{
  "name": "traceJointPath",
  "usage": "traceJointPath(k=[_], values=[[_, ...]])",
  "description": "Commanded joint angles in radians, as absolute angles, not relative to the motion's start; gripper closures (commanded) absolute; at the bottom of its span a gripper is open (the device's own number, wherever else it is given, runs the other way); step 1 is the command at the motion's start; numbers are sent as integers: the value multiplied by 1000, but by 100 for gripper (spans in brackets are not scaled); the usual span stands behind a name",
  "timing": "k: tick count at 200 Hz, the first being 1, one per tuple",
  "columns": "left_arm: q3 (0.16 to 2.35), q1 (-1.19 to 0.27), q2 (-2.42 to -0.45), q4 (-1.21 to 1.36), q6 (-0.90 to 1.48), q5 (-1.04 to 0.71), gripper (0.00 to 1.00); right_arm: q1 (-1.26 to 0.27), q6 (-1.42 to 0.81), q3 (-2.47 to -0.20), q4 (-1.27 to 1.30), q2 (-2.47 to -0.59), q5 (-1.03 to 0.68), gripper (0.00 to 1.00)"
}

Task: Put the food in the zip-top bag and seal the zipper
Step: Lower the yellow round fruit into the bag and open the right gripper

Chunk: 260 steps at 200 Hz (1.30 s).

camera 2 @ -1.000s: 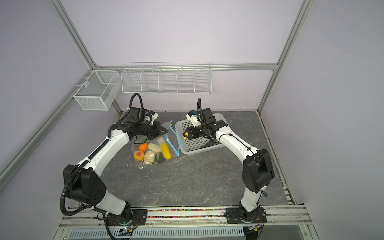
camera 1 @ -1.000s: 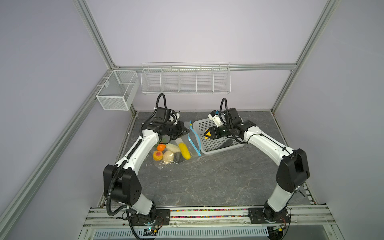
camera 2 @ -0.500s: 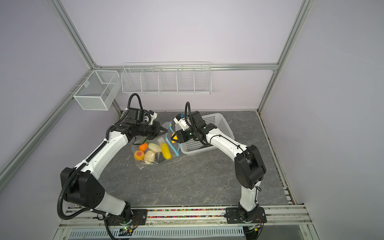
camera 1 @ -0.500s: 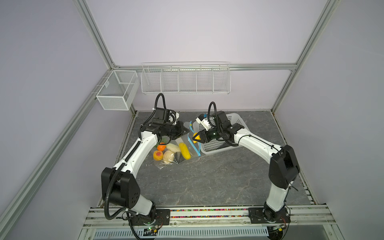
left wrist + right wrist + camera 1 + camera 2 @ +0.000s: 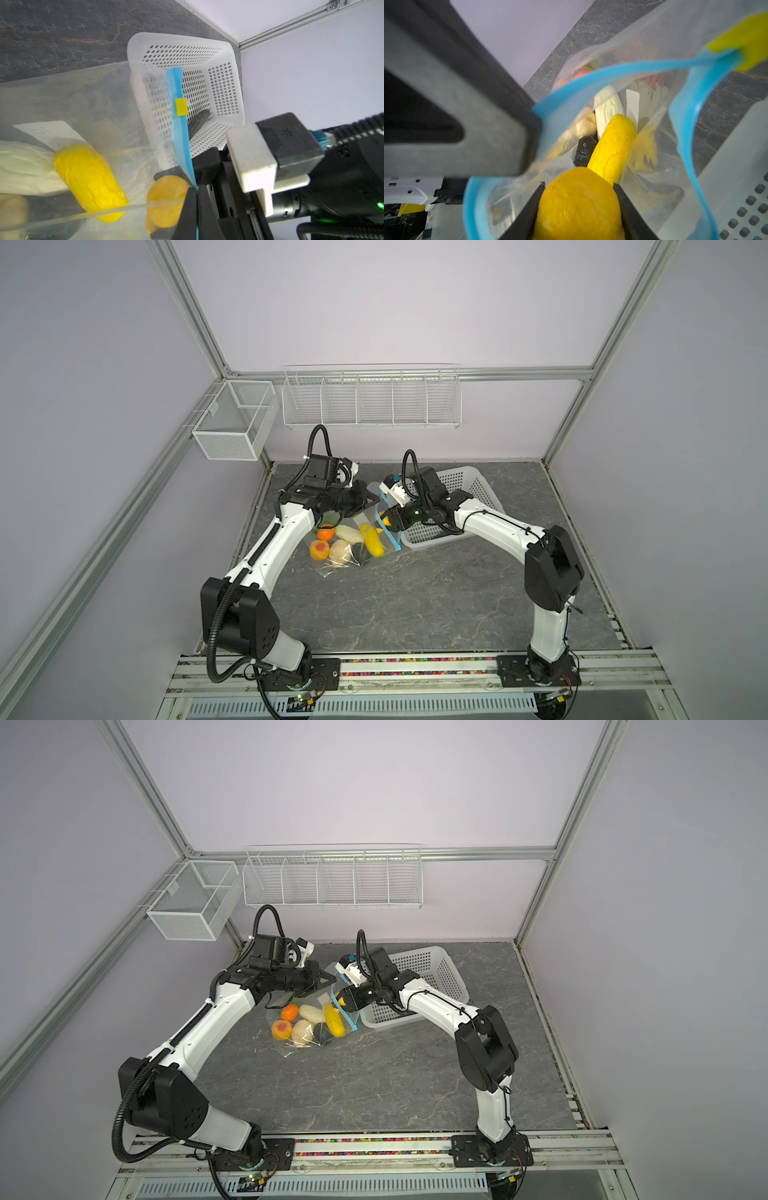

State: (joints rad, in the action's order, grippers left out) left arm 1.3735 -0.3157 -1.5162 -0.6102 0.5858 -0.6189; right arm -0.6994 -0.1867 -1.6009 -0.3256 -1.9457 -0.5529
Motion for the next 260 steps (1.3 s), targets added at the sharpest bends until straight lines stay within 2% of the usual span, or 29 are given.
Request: traceJointPath(k=[1,56,101,168,260], values=[[1371,-321,-1489,-581,565,-636,100,-697,-160,-1632,-357,-1991,-547,60],[1350,-321,-1466,-566,566,-639,100,-697,-182,-1638,-353,-2017,-578,59],[1318,-321,-1441,-524,586,-648,100,-697,-263,-1664,-256,-2068,-668,58],[1298,-321,-1406,-526,594,-644,100,-697,-355,-1679,-157,-2134,-709,56],[1269,-321,-1373,-529,592,-624,100,-698,-408,-1630,-96,-2109,-701,37]])
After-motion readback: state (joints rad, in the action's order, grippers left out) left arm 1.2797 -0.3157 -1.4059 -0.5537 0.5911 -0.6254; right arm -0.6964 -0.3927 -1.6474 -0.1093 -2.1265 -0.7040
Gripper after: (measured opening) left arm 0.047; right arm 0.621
